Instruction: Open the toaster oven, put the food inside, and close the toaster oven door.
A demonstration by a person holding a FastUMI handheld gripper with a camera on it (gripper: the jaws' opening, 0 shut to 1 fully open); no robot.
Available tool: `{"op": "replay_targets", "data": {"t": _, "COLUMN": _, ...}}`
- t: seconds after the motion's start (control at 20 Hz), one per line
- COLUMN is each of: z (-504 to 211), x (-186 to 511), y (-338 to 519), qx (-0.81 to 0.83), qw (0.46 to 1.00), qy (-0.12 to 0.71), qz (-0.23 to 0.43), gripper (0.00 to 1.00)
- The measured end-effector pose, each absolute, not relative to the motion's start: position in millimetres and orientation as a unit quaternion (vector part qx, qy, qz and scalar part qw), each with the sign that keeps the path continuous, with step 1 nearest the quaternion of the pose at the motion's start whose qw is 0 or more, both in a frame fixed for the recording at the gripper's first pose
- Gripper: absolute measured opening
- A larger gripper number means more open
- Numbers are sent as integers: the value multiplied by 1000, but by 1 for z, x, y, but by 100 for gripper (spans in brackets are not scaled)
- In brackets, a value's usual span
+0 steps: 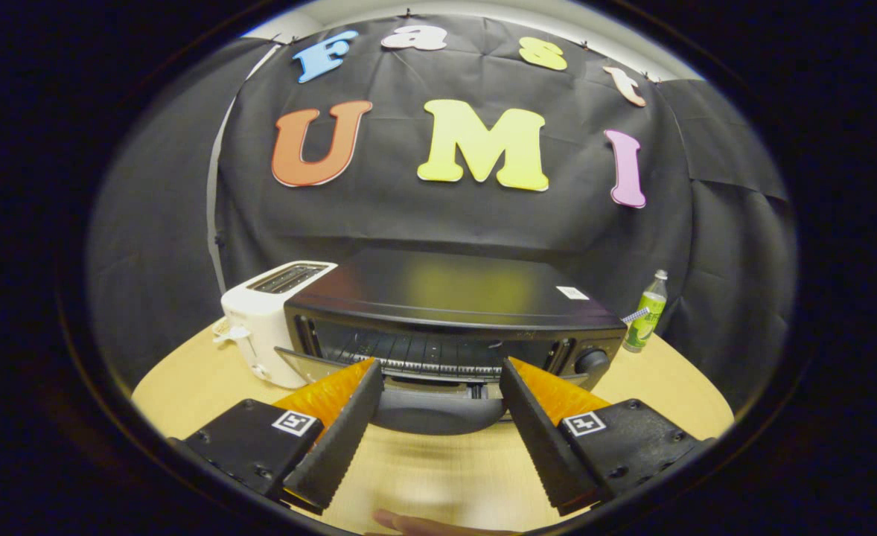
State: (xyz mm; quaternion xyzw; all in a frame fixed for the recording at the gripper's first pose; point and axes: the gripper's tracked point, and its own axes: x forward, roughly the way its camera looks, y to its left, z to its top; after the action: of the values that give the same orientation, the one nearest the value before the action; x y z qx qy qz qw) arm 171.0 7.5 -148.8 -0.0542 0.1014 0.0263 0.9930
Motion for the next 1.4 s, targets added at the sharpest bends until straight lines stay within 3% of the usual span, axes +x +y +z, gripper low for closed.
{"op": "replay_targets", "data": {"t": 0.7, "z": -228, "x": 113, "y": 0, "qx": -67, "qw": 981, "qy": 180, "qz": 19, "gripper": 100}}
{"op": "replay_targets", "data": {"t": 1.1, "z": -285, "x": 116, "y": -1, "qx": -39, "qw": 969, "qy": 242, "qz": 17, "gripper": 100}}
{"op": "replay_targets", "data": {"t": 1.4, "z": -278, "x": 104, "y": -1, "qx": -39, "qw": 972, "qy": 232, "qz": 22, "gripper": 100}}
